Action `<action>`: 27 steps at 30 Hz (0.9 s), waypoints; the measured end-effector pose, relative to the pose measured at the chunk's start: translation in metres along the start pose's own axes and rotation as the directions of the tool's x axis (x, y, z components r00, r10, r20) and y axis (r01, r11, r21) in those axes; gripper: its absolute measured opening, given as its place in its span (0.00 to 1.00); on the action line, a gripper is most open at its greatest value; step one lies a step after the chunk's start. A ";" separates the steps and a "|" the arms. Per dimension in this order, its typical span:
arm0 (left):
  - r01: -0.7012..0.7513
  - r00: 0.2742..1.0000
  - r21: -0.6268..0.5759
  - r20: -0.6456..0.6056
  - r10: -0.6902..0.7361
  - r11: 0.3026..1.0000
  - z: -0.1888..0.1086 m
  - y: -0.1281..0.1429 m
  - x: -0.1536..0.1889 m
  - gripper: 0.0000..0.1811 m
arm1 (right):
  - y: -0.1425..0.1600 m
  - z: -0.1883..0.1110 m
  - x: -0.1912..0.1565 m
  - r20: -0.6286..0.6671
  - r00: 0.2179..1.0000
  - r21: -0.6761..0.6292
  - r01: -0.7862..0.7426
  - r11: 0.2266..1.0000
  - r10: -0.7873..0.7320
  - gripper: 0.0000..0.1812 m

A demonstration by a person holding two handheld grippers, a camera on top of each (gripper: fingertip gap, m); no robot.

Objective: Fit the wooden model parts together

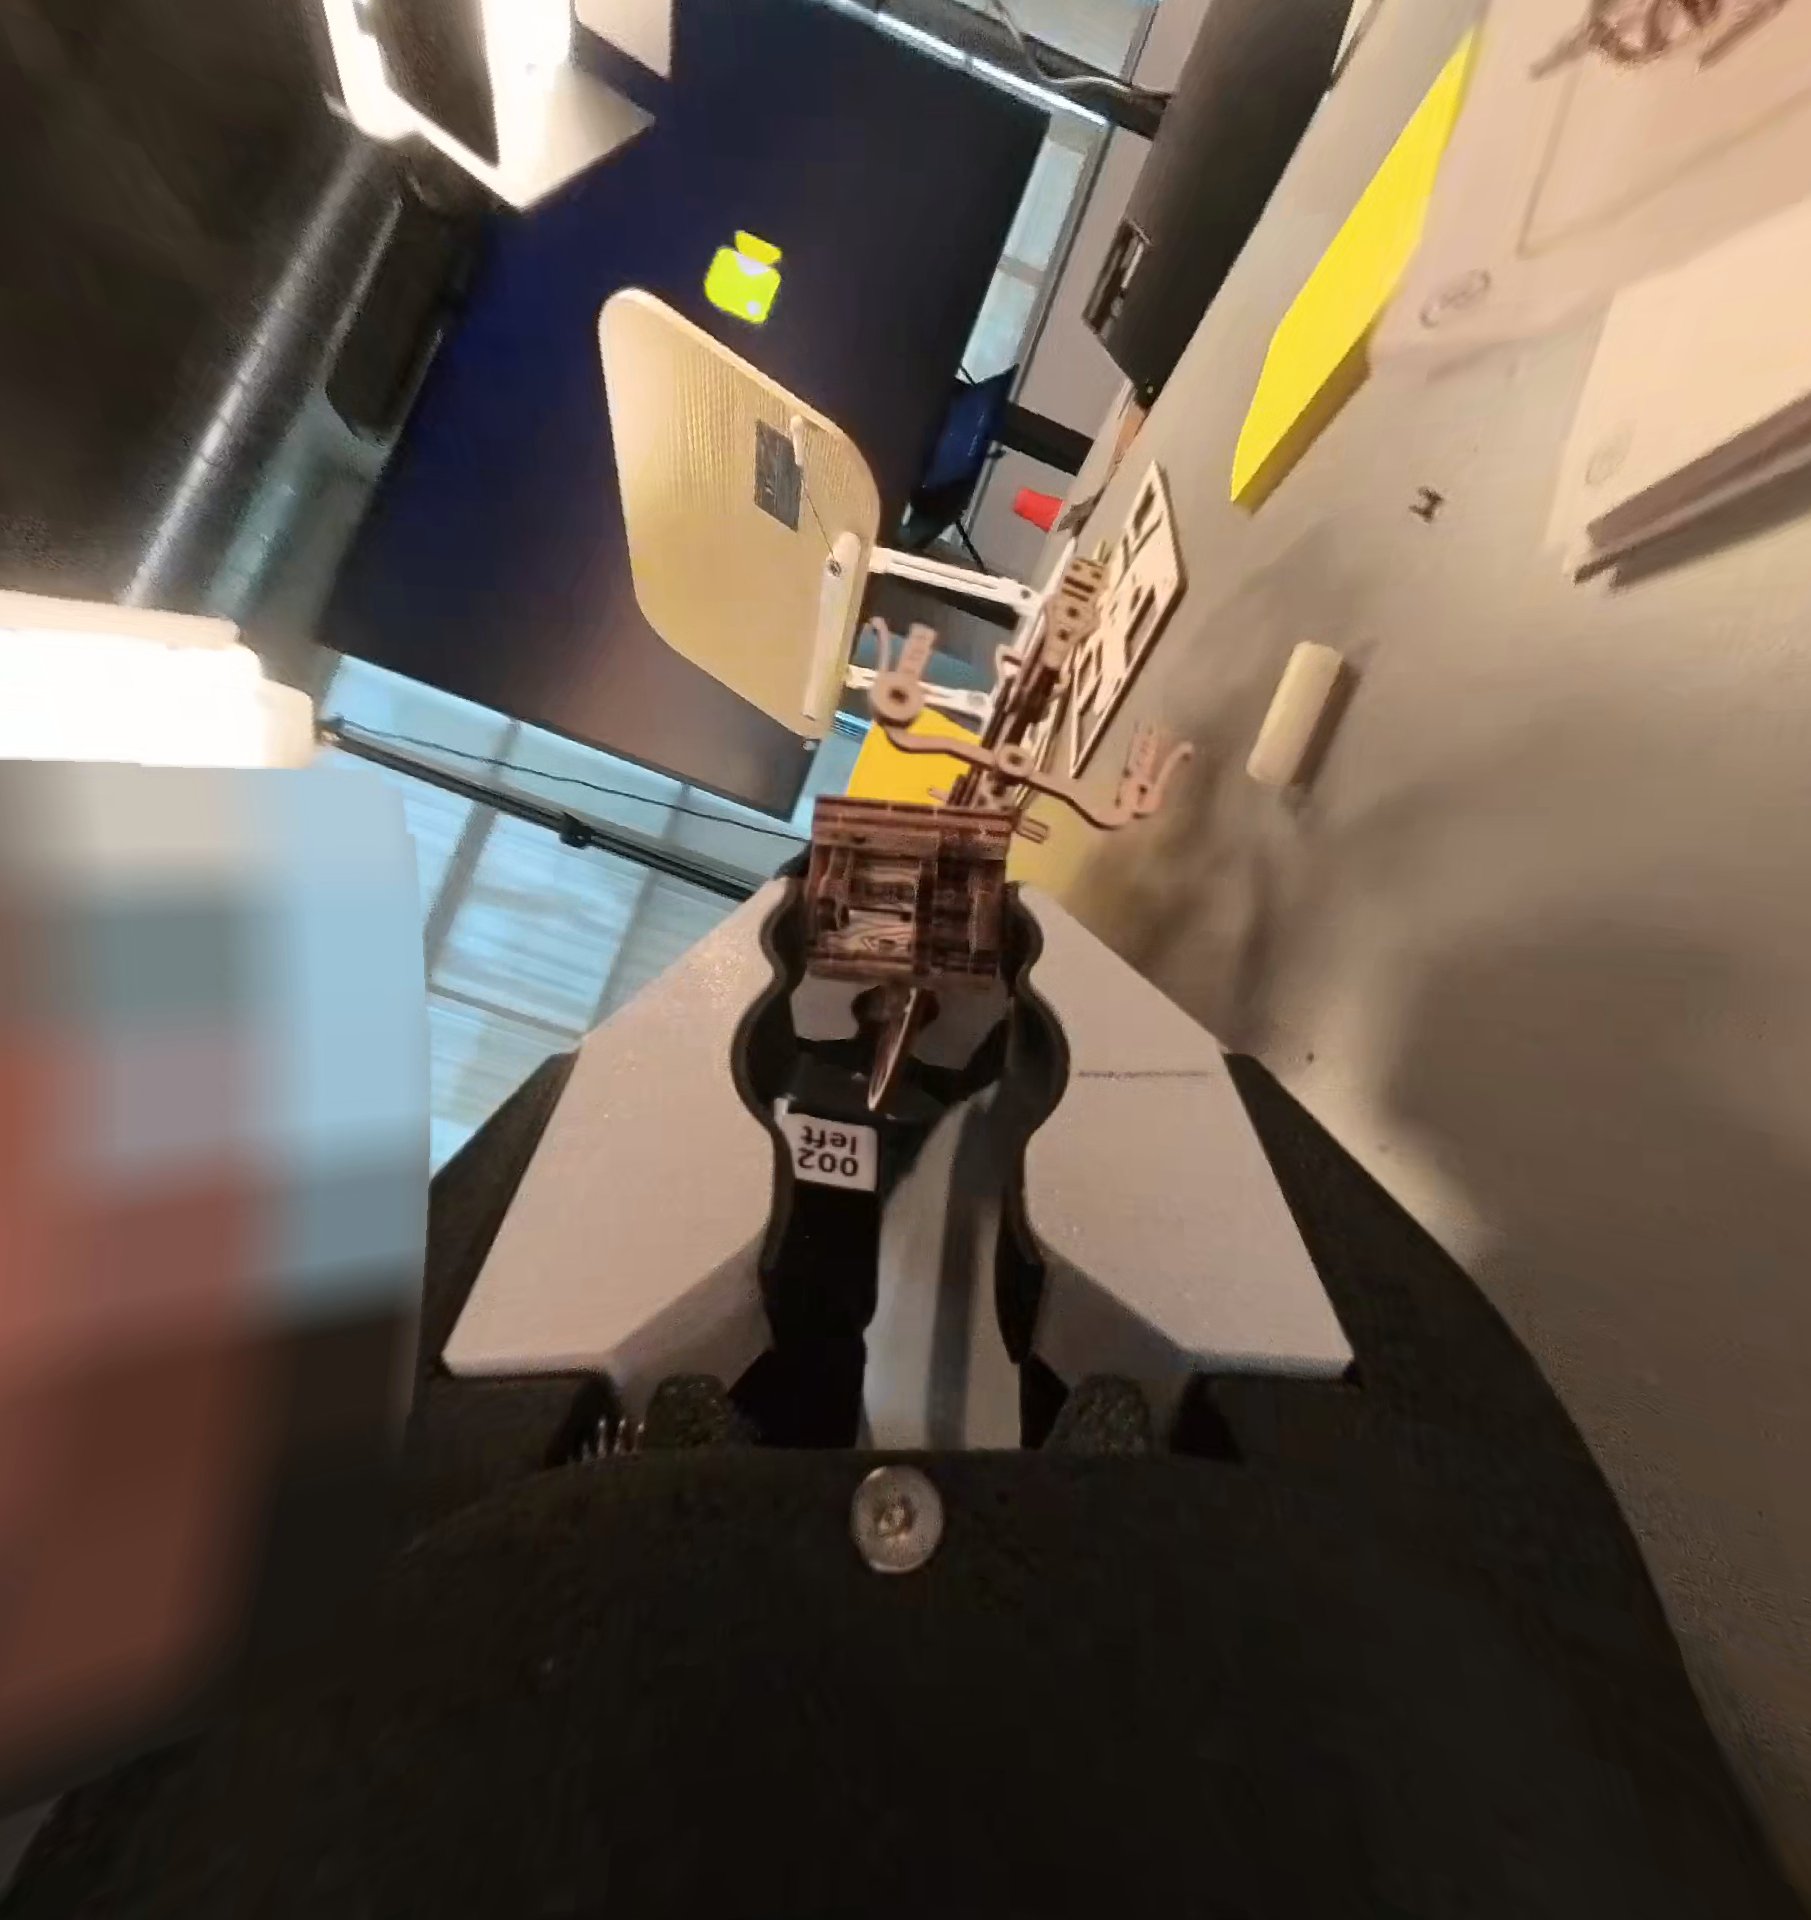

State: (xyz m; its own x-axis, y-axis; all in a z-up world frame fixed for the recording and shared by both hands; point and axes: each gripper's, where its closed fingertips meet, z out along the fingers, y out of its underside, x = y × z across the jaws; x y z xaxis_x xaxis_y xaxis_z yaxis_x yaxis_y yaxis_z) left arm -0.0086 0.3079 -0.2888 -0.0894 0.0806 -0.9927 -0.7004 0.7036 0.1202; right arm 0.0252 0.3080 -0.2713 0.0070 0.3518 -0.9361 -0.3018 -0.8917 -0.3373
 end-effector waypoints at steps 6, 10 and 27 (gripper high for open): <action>0.090 0.995 0.012 0.046 -0.090 0.996 -0.003 -0.003 -0.015 0.05 | 0.009 0.007 -0.002 0.049 0.992 0.003 -0.117 0.993 0.117 0.19; 0.063 0.997 0.024 0.043 -0.064 0.998 -0.003 -0.007 -0.013 0.05 | 0.010 0.010 -0.002 0.047 0.988 0.005 -0.146 0.989 0.146 0.21; 0.039 0.999 0.021 0.031 -0.040 0.999 -0.003 -0.005 -0.010 0.05 | 0.010 0.014 0.000 0.048 0.985 0.031 -0.165 0.986 0.164 0.21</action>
State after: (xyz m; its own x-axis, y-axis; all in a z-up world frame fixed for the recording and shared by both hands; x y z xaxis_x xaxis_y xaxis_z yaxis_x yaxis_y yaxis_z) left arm -0.0062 0.3015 -0.2792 -0.0393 0.0744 -0.9964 -0.6881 0.7211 0.0810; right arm 0.0089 0.3028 -0.2738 -0.0878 0.2142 -0.9728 -0.3279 -0.9284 -0.1748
